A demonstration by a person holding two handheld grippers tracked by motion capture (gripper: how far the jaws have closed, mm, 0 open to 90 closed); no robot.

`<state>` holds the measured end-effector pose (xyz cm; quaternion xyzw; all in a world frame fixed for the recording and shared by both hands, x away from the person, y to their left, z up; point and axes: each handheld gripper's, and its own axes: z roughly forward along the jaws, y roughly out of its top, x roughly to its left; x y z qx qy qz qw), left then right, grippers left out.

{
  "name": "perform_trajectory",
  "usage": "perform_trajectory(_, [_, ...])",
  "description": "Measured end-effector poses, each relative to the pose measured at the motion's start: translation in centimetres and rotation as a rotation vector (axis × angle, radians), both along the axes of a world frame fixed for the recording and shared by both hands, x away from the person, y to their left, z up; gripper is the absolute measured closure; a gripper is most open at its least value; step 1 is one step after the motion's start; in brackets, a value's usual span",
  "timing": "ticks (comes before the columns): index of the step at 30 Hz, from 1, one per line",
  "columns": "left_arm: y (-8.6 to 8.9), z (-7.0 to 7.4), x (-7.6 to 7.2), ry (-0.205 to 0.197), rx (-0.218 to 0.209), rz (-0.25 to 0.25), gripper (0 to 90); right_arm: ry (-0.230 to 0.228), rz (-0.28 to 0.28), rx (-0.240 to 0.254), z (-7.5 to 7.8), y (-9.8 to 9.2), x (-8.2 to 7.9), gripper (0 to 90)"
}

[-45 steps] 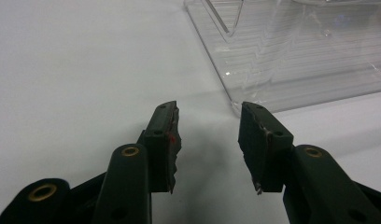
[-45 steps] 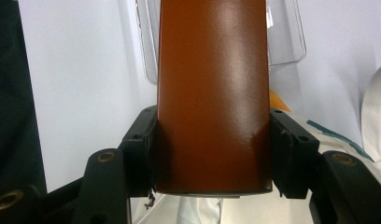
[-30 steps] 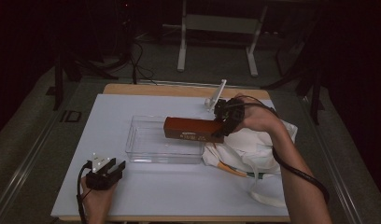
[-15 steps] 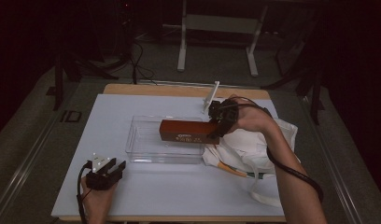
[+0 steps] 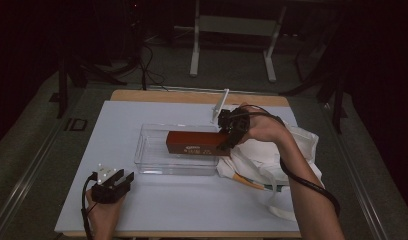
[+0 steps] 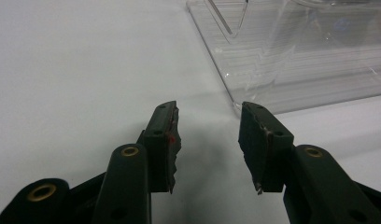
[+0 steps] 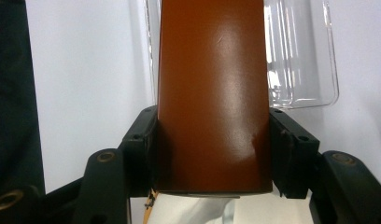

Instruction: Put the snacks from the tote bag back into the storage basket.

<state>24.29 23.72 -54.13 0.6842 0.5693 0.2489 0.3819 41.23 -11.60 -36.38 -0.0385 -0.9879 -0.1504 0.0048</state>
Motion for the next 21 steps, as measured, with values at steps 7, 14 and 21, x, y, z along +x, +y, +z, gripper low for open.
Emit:
perform_trajectory(7, [0.0, 0.0, 0.0, 0.000, -0.001, 0.001, 57.9, 0.005, 0.013, 0.004, -0.1, 0.5, 0.0, 43.1])
perform_trajectory(14, [0.0, 0.0, 0.0, 0.000, -0.002, 0.000, 57.9, 0.013, 0.016, 0.002, -0.3, 1.0, 0.0, 43.1])
perform_trajectory(21, [0.0, 0.0, 0.0, 0.001, -0.003, 0.001, 57.9, 0.027, 0.027, -0.005, -0.8, 1.4, -0.1, 43.1])
